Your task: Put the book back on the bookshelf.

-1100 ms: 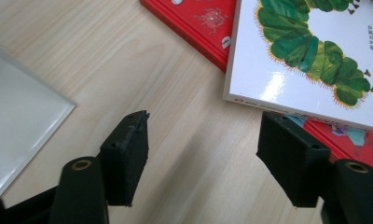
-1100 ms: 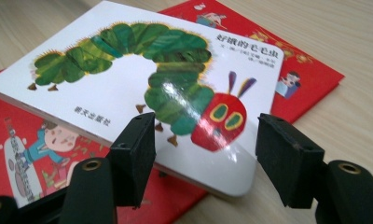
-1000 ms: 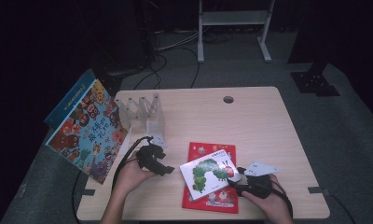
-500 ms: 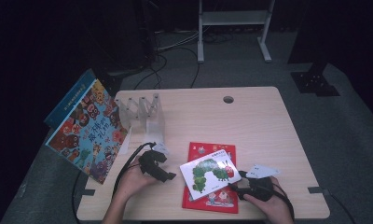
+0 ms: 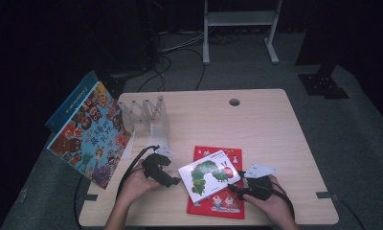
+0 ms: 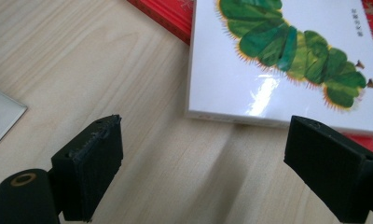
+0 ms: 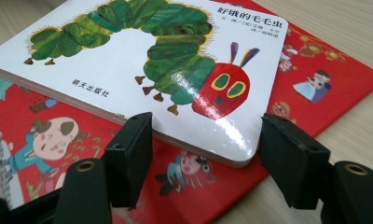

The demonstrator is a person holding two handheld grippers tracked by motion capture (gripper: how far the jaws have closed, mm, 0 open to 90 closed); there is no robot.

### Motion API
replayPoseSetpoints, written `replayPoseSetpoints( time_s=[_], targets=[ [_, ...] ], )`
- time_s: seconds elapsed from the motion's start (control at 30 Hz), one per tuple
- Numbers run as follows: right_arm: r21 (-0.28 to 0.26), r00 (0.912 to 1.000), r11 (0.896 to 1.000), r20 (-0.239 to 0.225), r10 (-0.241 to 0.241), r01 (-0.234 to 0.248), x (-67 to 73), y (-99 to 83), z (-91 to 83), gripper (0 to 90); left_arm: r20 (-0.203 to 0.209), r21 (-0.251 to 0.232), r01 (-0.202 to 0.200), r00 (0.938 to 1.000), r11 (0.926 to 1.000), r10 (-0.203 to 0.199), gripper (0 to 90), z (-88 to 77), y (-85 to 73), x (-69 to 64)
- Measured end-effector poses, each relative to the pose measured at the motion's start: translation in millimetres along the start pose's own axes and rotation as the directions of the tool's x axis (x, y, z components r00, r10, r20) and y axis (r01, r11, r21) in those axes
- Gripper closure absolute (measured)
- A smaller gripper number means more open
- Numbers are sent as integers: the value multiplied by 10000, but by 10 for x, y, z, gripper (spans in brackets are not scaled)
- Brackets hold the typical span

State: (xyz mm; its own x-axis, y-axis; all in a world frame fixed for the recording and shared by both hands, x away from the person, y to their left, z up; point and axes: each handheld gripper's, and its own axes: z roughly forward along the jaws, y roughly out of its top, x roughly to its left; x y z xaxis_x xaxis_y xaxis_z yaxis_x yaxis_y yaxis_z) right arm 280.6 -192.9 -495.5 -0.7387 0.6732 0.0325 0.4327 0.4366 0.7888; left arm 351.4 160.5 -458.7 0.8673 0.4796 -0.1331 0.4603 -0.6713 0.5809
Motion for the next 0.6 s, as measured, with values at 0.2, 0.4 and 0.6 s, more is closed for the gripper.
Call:
replayPoseSetpoints(
  time_s=[0.2,0.4,0.6],
  targets=[
    [-23,9998,9998,-116,-182,182,6,58,81,339,109,-217,165,9998,9996,-163,100,-21,-6,29],
    [7,9993,9996,-234,-292,292,17,130,169,338,240,-246,256,9994,9994,-250,96,19,9,38],
    [-8,9990,9992,-182,-402,402,46,164,224,328,254,-105,256,9994,9996,-253,93,84,39,51]
  ],
)
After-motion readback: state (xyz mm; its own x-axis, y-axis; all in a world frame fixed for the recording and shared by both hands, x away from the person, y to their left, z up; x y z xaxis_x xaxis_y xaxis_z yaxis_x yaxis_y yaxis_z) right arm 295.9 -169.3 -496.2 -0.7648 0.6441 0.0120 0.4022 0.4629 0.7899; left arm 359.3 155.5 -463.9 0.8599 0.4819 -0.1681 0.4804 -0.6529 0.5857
